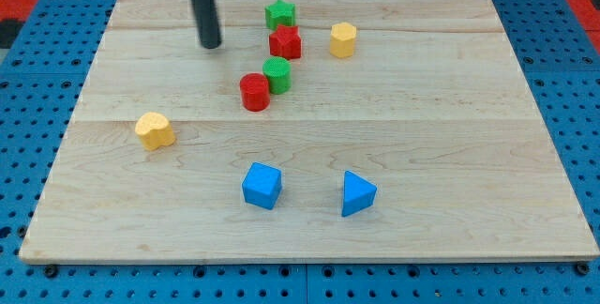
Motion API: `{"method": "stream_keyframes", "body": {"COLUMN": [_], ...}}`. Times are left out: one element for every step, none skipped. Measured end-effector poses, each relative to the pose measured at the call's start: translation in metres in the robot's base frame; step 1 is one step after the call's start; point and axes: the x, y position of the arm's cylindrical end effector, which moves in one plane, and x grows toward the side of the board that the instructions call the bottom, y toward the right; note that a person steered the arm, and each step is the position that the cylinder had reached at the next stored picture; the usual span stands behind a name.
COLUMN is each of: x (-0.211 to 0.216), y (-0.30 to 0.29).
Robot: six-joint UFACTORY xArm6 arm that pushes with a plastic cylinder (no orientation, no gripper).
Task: Move the yellow hexagon to the right side of the red star
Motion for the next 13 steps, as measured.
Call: {"method": "stream_keyframes", "body": {"x": [0.061,0.064,0.070,0.087,0.087,0.087,0.118,0.121,0.096,0.010,-0.010,-0.025,-0.060], "y": [0.013,0.039,0.076,0.074,0.046,0.029,0.072,0.111,0.186,0.188,0.226,0.246,0.289]}}
